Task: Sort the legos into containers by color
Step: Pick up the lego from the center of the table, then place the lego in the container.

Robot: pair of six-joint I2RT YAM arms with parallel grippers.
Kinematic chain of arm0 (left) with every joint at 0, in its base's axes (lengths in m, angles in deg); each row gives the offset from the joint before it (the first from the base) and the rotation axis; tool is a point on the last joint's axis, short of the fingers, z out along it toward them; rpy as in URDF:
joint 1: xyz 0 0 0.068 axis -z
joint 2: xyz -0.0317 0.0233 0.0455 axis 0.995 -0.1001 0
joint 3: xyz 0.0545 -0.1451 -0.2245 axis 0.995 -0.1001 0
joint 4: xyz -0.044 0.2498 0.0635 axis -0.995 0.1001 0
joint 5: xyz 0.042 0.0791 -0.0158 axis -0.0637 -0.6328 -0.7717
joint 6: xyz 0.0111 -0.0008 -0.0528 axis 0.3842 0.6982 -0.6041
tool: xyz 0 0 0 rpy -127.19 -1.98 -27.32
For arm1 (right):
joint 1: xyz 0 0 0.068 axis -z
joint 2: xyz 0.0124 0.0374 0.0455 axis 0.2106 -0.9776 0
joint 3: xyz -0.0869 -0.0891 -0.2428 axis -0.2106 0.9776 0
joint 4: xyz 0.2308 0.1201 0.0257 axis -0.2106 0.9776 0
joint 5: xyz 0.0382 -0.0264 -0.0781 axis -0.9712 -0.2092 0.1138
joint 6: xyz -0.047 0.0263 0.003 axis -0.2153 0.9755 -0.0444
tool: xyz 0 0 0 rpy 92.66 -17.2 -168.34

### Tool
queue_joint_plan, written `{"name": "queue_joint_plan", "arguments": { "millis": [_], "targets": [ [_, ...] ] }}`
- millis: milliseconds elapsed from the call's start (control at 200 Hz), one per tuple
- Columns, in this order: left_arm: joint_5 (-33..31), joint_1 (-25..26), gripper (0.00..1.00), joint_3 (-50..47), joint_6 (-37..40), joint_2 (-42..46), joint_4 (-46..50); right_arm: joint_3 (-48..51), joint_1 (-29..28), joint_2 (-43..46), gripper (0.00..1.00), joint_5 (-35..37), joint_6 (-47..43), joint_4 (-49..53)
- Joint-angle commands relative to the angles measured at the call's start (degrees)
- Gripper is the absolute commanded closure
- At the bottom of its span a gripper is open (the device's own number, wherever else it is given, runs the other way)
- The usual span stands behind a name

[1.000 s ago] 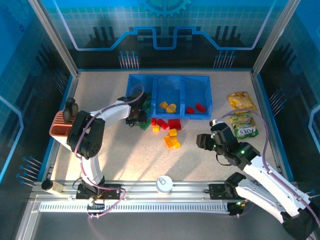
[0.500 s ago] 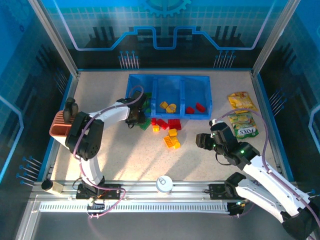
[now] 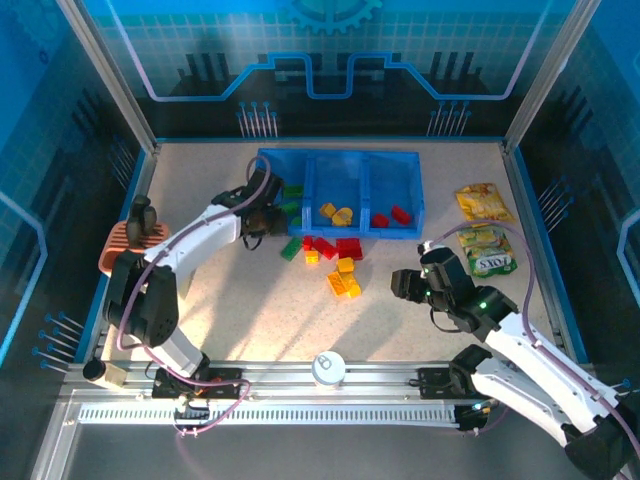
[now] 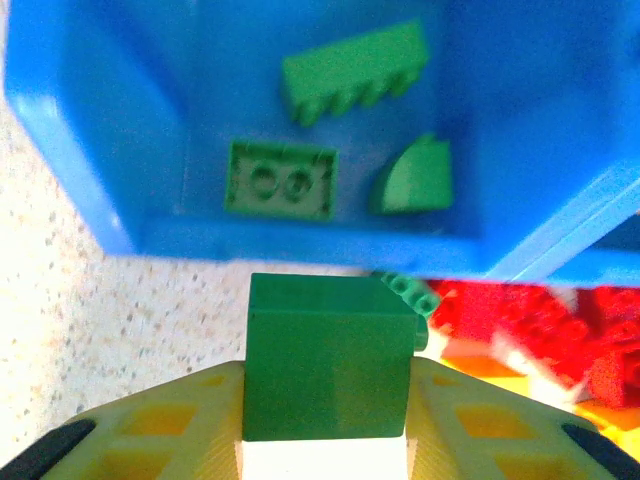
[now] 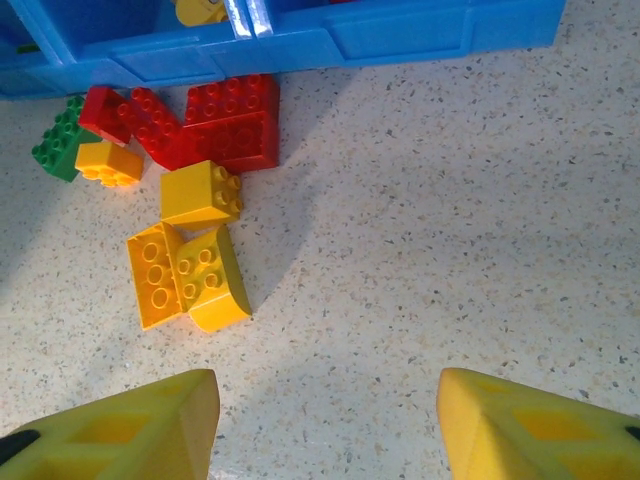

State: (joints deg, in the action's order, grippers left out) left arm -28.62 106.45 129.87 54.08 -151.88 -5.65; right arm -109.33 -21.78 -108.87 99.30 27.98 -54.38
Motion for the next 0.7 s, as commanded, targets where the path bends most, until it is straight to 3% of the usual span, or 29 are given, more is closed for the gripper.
{"name": "queue_joint_plan", "arguments": {
  "millis": [0,220,315,475,695],
  "targets": [
    [2.1,-1.6,0.59,7.1,2.0,-4.1,1.5,0.0,0.4,1.8,0.4,-0.3,1.3,0.6],
    [3.6,-2.8,0.57,17.6,2.8,-13.6,4.3,0.1,-0.1,7.7,0.4,1.6,2.0,6.1],
    [3.4,-2.9,0.52,19.9,3.1,-15.6,5.5,0.6,-0.1,10.3,0.39,2.4,2.1,8.2],
    [3.6,-2.9,0.3,19.3,2.9,-14.0,5.0,1.0,-0.1,12.3,0.4,2.9,2.6,9.6],
    [4.7,-2.8,0.29,12.2,2.3,-7.6,2.7,1.2,-0.1,10.5,0.39,1.6,2.7,7.1]
  ]
}}
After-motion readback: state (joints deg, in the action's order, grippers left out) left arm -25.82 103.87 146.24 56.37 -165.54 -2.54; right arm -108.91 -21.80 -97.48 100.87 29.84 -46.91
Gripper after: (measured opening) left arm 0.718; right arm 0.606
